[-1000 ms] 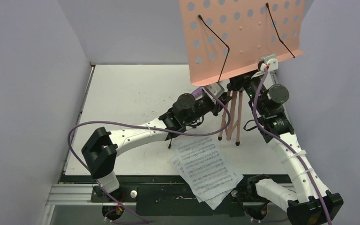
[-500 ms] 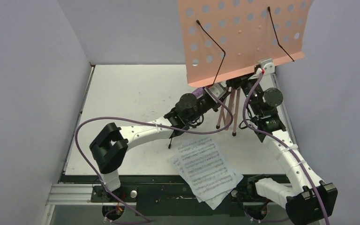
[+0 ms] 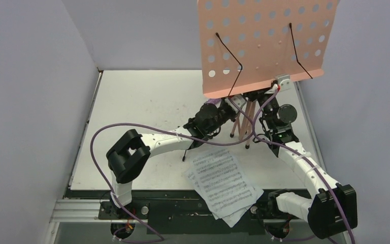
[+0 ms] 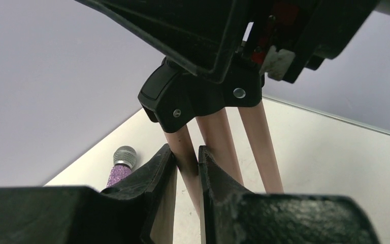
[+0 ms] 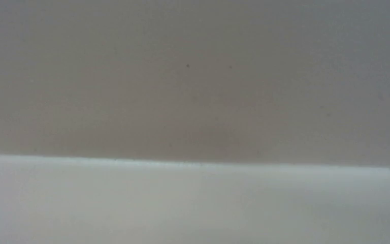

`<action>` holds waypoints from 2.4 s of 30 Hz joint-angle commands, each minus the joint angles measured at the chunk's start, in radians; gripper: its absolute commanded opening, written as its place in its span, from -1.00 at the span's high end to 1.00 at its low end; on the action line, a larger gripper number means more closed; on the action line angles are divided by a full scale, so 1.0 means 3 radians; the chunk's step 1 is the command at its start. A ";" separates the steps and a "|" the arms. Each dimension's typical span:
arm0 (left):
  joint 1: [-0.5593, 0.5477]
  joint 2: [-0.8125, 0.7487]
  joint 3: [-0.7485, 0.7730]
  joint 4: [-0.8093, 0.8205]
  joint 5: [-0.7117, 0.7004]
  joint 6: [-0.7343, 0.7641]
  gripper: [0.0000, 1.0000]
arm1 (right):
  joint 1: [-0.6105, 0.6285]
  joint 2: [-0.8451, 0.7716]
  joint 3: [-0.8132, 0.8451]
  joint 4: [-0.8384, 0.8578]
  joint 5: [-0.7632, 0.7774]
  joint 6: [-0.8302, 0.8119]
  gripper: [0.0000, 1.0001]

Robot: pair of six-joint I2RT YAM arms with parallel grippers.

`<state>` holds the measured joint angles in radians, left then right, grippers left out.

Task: Set up the instrument practice props

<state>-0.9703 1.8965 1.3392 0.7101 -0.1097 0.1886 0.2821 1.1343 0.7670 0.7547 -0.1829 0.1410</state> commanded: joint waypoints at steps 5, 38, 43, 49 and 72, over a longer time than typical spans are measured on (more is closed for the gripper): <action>0.0179 -0.0155 -0.0131 0.0156 -0.0653 0.0501 1.00 | 0.0106 -0.0681 -0.0061 0.0067 -0.0124 0.0373 0.89; 0.0323 -0.0483 -0.0404 -0.0374 0.0111 0.0075 1.00 | 0.0108 -0.0696 0.0114 -0.0284 -0.0316 0.0325 0.89; 0.0352 -0.0467 -0.0358 -0.0276 -0.0024 0.0080 1.00 | 0.0105 -0.0560 0.0265 -0.0140 -0.0300 0.0380 0.89; 0.0387 -0.0429 -0.0258 -0.0322 -0.0030 0.0238 1.00 | 0.0111 -0.0386 0.0469 0.0062 -0.0325 0.0412 0.89; 0.0407 -0.0289 -0.0303 -0.0097 -0.0074 0.0735 1.00 | 0.0109 -0.0007 0.1068 0.0276 -0.0443 0.0370 0.89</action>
<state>-0.8948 1.7733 1.2304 0.6735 -0.0265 0.2955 0.3088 1.1816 0.9298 0.5365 -0.2665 0.2317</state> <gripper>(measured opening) 0.136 0.261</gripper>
